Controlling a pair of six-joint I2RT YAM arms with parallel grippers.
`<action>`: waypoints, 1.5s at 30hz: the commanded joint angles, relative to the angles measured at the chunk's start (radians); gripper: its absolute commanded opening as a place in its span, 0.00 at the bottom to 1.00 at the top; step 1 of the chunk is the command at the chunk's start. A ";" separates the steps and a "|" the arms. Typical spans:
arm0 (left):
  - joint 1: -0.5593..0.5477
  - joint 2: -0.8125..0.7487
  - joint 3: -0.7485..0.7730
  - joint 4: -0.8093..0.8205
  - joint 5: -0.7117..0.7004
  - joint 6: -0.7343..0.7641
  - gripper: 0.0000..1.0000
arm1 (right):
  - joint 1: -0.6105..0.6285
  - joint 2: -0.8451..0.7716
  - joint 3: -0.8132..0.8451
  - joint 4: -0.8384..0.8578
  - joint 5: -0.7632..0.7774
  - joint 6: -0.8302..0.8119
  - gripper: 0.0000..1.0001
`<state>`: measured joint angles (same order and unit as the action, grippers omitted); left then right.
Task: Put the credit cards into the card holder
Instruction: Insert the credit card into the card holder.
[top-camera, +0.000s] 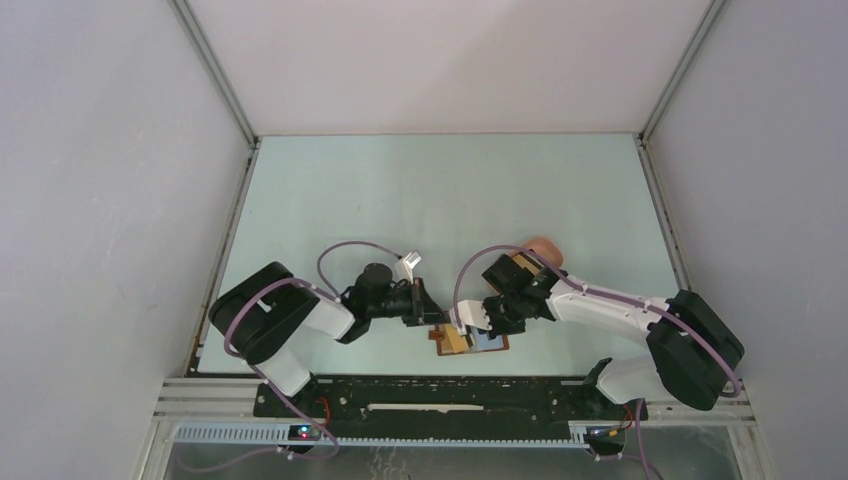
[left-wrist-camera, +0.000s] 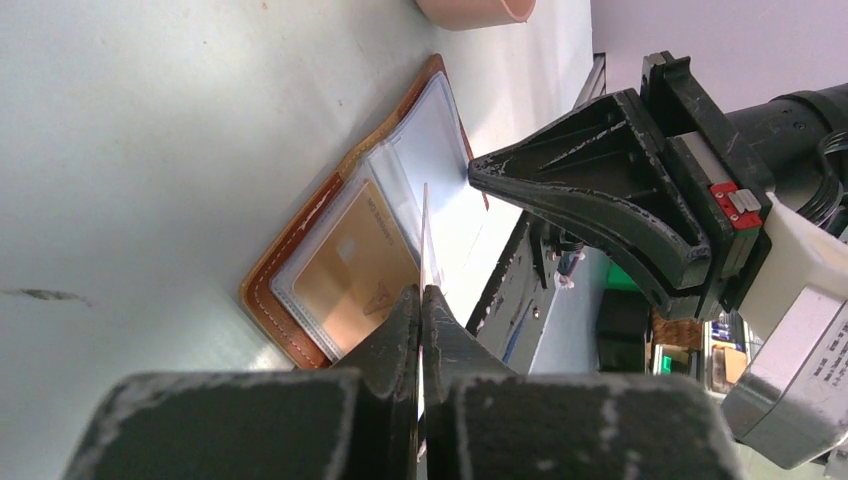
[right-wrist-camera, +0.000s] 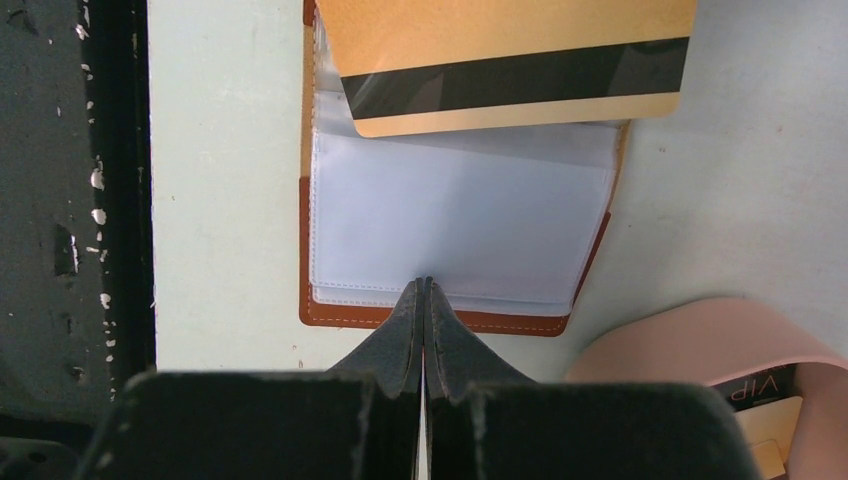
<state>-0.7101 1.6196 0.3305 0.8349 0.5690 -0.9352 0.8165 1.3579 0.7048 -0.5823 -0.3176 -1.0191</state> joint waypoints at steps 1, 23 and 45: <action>0.005 0.025 0.041 0.076 -0.010 -0.028 0.00 | 0.019 0.013 -0.001 0.011 0.014 -0.001 0.00; -0.052 0.110 0.054 0.124 -0.040 -0.055 0.00 | 0.037 0.030 0.006 0.010 0.023 0.016 0.00; -0.068 0.096 0.160 -0.255 -0.049 -0.006 0.00 | 0.039 0.021 0.007 0.013 0.023 0.025 0.00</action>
<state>-0.7715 1.7226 0.4564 0.6888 0.5343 -0.9867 0.8406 1.3762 0.7052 -0.5777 -0.2897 -1.0050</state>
